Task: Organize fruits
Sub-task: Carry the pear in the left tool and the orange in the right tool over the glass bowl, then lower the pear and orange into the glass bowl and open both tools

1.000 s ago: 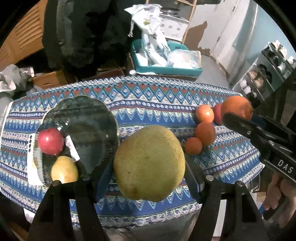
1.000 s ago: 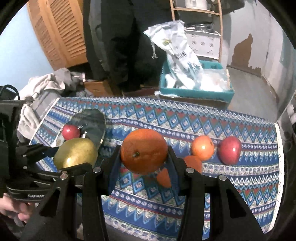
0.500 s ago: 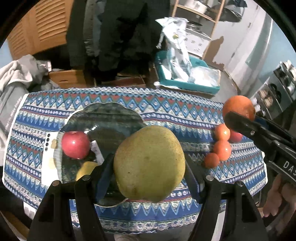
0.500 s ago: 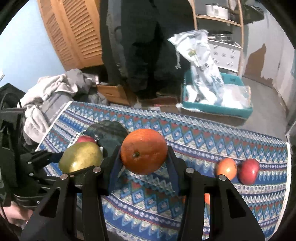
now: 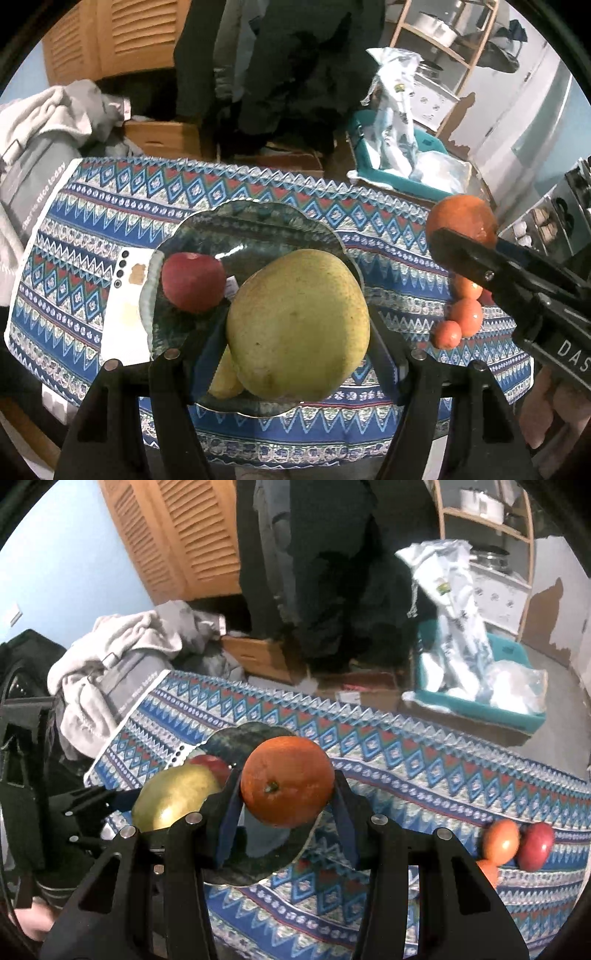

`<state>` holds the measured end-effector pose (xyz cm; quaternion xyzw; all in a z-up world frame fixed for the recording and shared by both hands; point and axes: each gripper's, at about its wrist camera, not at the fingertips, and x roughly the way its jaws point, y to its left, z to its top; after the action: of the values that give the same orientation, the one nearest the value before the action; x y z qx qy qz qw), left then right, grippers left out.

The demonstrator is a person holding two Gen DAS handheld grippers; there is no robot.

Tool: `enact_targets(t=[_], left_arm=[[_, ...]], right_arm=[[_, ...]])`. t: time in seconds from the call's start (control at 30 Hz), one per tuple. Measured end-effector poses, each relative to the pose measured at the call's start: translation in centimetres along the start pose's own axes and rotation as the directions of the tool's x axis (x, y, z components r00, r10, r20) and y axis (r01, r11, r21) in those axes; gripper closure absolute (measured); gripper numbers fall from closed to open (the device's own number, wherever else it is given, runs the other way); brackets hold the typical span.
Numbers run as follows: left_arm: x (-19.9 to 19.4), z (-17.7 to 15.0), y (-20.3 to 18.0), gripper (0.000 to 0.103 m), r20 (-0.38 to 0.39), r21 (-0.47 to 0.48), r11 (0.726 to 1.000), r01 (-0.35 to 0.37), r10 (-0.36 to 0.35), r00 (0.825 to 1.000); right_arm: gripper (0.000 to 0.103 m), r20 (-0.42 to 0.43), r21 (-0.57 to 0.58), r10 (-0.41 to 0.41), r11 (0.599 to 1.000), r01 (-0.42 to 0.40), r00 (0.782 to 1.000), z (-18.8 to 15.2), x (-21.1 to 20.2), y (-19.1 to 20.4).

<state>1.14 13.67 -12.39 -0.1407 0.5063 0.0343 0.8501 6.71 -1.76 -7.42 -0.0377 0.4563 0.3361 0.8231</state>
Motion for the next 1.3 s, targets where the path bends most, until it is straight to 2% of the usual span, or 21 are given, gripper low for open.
enact_targets(t=[0.37,0.57,1.03,1.13,1.2,1.3], left_arm=[[4.5,-0.9,2.7,0.03,-0.102,-0.06,0.998,-0.024,0.018,0.995],[6.5,-1.4,3.2,0.03,-0.148,-0.072,0.997,-0.028,0.017,0.989],[7.2,-1.6,1.5,0.03,-0.155,0.015,0.999,-0.048,0.05,0.987],[7.2,-1.8,1.2,0.028,-0.172,0.018,0.999,-0.033,0.036,0.984],[7.2,-1.9,1.0,0.024,-0.169,0.029,0.999,-0.026,0.03,0.985],[6.9,-1.9,0.7,0.024,-0.163,0.038,0.998,-0.041,0.046,0.986]], right_arm=[[0.057,-0.155,0.033,0.042,0.999,-0.037,0.987,-2.4,6.1,-0.3],[0.057,-0.201,0.078,0.076,0.995,-0.062,0.977,-3.3,7.8,-1.3],[0.055,-0.252,0.137,0.122,0.987,-0.09,0.96,-4.1,9.6,-1.9],[0.054,-0.264,0.138,0.112,0.987,-0.077,0.958,-4.4,9.8,-2.0],[0.05,-0.266,0.145,0.109,0.987,-0.072,0.958,-4.5,9.9,-2.2],[0.05,-0.27,0.161,0.129,0.983,-0.088,0.954,-4.6,9.9,-2.4]])
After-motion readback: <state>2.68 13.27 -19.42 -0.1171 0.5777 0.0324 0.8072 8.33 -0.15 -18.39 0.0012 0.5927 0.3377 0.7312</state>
